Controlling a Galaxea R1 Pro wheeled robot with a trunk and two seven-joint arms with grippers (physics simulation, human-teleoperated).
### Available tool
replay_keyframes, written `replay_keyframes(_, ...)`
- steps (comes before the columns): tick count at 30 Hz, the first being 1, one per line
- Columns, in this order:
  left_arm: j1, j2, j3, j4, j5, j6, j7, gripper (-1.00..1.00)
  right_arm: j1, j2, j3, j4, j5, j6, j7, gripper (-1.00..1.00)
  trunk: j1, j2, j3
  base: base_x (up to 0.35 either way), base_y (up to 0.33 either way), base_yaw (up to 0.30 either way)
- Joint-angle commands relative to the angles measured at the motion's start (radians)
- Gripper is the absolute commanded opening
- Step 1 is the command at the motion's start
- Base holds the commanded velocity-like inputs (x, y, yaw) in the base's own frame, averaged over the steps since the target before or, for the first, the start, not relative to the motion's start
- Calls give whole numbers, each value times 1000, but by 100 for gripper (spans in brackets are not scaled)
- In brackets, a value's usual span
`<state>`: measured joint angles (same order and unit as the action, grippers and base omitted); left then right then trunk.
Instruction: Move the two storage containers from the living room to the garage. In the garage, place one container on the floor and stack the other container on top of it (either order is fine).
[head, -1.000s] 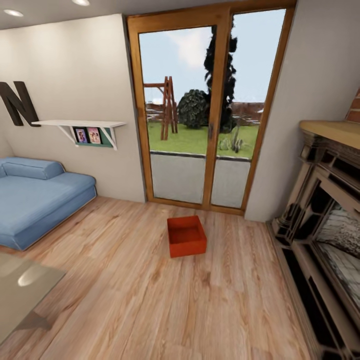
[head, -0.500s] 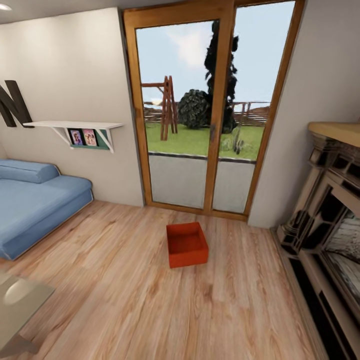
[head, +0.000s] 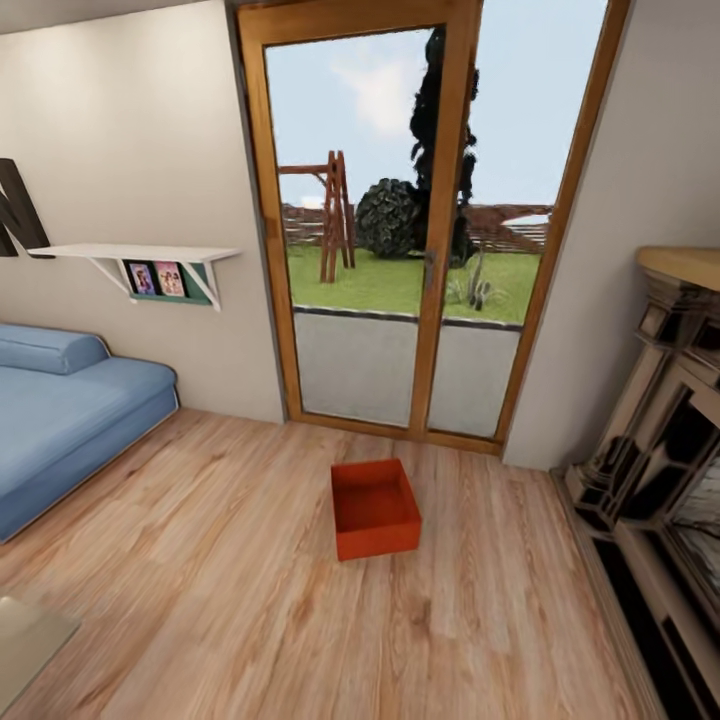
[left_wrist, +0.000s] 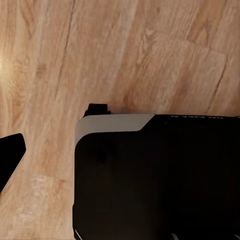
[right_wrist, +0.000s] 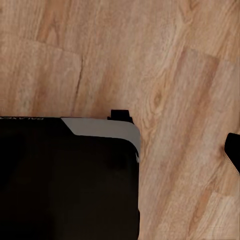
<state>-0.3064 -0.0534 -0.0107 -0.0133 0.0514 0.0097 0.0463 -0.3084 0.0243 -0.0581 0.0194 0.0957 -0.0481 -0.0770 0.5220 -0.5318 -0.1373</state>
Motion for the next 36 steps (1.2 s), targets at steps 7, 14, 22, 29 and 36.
replay_keyframes(7,0,0,-1,0,5,1,3,100,-1,0,-7,2,10,-4,-4,100,1,-1,-2,331,0,0)
replay_keyframes(14,-1,0,-1,-1,6,0,4,100,-1,0,-8,2,9,-4,-4,100,1,-1,-2,319,0,0)
replay_keyframes(22,0,0,0,-2,6,0,4,100,-1,0,-9,2,9,-4,-4,100,1,-1,-2,83,0,0)
replay_keyframes(29,-1,0,0,-2,7,-1,4,100,-1,0,-8,2,9,-4,-4,100,1,-1,-2,2,0,192)
replay_keyframes(36,0,0,0,-2,5,-1,4,100,-1,0,-8,2,9,-4,-4,100,1,-1,-2,8,-20,164)
